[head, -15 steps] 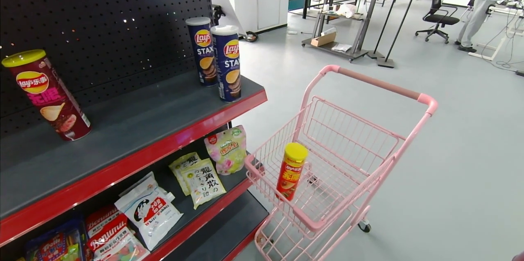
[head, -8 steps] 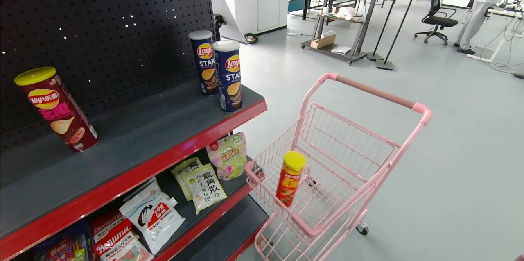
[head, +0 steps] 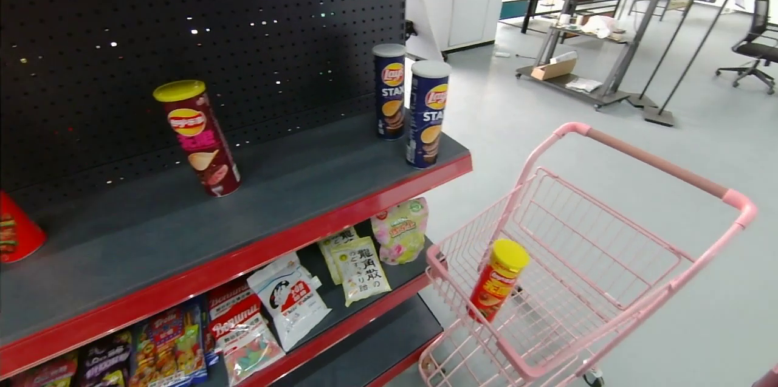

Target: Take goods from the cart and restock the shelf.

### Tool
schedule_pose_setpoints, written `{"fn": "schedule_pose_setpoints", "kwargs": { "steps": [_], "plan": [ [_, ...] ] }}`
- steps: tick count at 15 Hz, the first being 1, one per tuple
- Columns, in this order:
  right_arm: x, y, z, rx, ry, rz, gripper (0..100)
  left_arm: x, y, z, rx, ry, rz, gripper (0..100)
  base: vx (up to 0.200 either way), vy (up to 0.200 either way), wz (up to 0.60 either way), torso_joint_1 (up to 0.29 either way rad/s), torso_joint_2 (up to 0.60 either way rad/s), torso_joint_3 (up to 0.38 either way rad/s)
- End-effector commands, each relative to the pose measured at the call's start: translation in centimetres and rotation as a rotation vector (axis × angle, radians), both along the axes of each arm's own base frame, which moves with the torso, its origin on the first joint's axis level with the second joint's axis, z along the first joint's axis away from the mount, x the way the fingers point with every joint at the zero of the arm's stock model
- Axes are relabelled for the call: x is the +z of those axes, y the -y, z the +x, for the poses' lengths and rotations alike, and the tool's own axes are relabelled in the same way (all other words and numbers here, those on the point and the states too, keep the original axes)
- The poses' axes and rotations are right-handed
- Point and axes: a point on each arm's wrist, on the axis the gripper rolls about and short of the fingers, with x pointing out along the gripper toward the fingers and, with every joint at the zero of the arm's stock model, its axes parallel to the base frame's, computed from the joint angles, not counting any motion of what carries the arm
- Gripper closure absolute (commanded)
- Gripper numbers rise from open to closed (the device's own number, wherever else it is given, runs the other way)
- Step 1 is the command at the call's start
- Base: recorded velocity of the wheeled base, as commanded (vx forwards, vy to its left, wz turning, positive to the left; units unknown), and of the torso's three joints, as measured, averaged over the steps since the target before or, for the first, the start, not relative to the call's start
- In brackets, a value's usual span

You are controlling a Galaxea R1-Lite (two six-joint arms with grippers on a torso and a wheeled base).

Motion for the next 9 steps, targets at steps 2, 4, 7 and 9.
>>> {"fn": "schedule_pose_setpoints", "kwargs": {
  "steps": [2, 4, 7, 9],
  "plan": [
    [-0.6, 0.0, -0.6, 0.002, 0.016, -0.003, 100, 0.0, 0.0, 0.0, 0.0, 0.0, 0.001, 0, 0.0, 0.0, 0.6, 0.0, 0.0, 0.005],
    [-0.8, 0.0, -0.9, 0.004, 0.023, -0.009, 100, 0.0, 0.0, 0.0, 0.0, 0.0, 0.001, 0, 0.0, 0.0, 0.6, 0.002, 0.0, 0.007],
    [-1.4, 0.1, -1.6, 0.01, 0.045, -0.008, 100, 0.0, 0.0, 0.0, 0.0, -0.002, 0.001, 0, 0.0, 0.0, 0.4, 0.0, 0.0, 0.005],
    [-2.4, 0.1, -3.1, 0.015, 0.101, -0.022, 100, 0.0, 0.0, 0.0, 0.0, 0.0, 0.001, 0, 0.0, 0.0, 0.0, 0.0, 0.0, 0.0]
  ]
}}
